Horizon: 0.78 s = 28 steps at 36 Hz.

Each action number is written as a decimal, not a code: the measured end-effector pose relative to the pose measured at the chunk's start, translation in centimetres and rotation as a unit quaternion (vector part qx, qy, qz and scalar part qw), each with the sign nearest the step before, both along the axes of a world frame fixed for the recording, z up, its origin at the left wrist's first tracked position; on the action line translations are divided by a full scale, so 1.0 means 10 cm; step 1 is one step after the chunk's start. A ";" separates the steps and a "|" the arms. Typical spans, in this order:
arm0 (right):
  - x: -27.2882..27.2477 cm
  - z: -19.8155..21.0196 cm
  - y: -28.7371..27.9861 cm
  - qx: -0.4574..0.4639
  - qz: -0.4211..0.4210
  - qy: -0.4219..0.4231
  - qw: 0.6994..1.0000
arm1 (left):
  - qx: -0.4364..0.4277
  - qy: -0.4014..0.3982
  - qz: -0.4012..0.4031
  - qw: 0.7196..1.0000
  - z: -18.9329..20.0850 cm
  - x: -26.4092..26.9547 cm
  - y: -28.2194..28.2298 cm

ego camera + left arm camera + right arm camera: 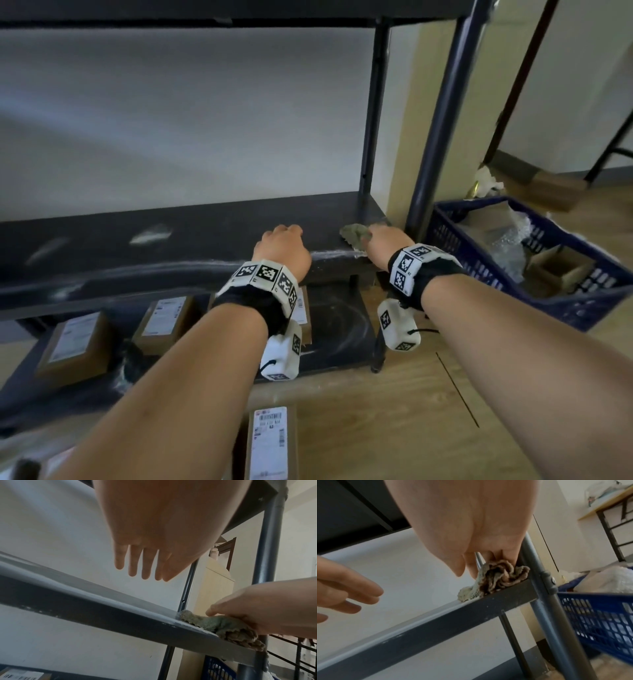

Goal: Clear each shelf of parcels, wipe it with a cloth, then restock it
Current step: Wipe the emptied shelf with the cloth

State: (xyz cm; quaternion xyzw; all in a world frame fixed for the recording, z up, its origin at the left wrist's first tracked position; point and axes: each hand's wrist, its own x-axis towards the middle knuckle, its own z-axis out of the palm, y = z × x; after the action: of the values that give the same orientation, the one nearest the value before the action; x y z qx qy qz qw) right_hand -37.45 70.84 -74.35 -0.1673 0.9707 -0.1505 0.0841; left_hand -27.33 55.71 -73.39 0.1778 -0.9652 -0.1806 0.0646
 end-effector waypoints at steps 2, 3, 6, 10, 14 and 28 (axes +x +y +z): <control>0.02 -0.01 0.00 -0.026 -0.021 0.000 0.999 | -0.008 -0.003 0.003 1.000 -0.01 0.04 0.03; 0.03 -0.04 0.00 -0.037 -0.027 -0.007 0.999 | -0.011 -0.006 0.003 1.000 -0.02 0.06 0.05; 0.06 -0.08 0.01 -0.065 -0.012 -0.015 0.998 | -0.019 -0.012 0.001 1.000 -0.05 0.14 0.06; 0.11 -0.05 -0.06 -0.047 -0.078 -0.007 0.996 | -0.017 -0.022 -0.002 1.000 -0.08 0.21 -0.01; 0.20 -0.13 -0.17 -0.001 -0.055 0.070 0.996 | -0.003 -0.029 0.012 1.000 -0.11 0.24 -0.12; -0.08 -0.14 -0.24 -0.102 -0.081 0.124 0.984 | -0.008 -0.070 0.009 0.997 -0.19 -0.18 -0.29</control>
State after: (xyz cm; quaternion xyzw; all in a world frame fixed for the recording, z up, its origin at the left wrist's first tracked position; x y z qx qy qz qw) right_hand -38.25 68.40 -75.79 -0.1130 0.9636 -0.2330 -0.0664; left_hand -29.16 52.83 -75.25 0.1980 -0.9671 -0.1596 -0.0001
